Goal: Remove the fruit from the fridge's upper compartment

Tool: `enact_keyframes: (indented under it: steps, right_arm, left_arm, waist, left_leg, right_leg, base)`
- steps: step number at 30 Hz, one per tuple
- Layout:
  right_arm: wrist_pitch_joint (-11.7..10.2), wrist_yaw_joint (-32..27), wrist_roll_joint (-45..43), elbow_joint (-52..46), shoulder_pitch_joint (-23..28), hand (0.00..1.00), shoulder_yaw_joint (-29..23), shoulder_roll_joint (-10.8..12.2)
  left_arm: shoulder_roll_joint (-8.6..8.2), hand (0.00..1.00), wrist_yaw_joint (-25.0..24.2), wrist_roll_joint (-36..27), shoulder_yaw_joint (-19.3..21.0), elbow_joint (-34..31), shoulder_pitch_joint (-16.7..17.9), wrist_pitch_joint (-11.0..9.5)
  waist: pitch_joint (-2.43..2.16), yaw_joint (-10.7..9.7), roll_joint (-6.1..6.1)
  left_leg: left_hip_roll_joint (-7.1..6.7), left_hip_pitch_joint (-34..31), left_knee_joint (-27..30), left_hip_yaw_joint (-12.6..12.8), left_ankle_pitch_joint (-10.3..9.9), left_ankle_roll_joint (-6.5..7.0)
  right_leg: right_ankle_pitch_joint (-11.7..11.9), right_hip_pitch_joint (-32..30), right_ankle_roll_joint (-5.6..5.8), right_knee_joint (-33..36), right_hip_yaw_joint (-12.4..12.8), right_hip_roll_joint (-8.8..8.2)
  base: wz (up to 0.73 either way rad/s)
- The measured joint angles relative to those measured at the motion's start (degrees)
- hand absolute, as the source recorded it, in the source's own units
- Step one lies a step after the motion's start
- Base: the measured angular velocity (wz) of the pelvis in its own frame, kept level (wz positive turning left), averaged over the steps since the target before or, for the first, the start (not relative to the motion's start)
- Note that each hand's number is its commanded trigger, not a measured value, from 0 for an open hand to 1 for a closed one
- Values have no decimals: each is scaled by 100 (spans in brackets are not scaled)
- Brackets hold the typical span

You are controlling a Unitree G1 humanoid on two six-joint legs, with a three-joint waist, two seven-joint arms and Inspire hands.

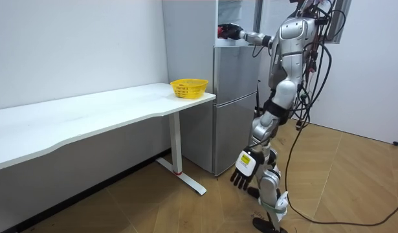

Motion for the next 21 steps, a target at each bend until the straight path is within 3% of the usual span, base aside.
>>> enact_keyframes:
  steps: [9, 14, 19, 21]
  right_arm:
    - [-9, -307, 11, -1630, 1193, 100, -226, 20]
    - [-15, -402, 62, -2243, 1486, 100, -230, 86]
    - [-29, -532, -39, -2965, 1771, 100, -561, 337]
    - [-75, -645, -165, -3442, 1959, 100, -728, 494]
  left_arm:
    - [-34, 0, 107, -27, 90, -2, 150, -172]
    - [-41, 0, 113, -35, 86, -3, 199, -228]
    - [-137, 0, 220, -12, 122, -16, 259, -284]
    - [-248, 0, 264, -4, 200, -13, 311, -286]
  waist:
    - [28, -2, -28]
    - [40, -95, -2]
    - [41, -192, 95]
    - [18, -202, 206]
  left_leg:
    - [-11, 3, -3, 106, 0, 0]
    - [-15, 3, 3, 172, -1, 0]
    - [-18, -2, -3, 196, -1, 0]
    - [-20, 1, -4, 258, -1, 0]
  right_leg:
    - [0, -29, 5, 7, 81, -3]
    - [6, -33, 15, 11, 94, -3]
    - [4, -47, 21, 8, 184, 10]
    - [9, -67, 28, 16, 240, 20]
  base:
    - [-3]
    - [-2]
    - [-3]
    - [-14]
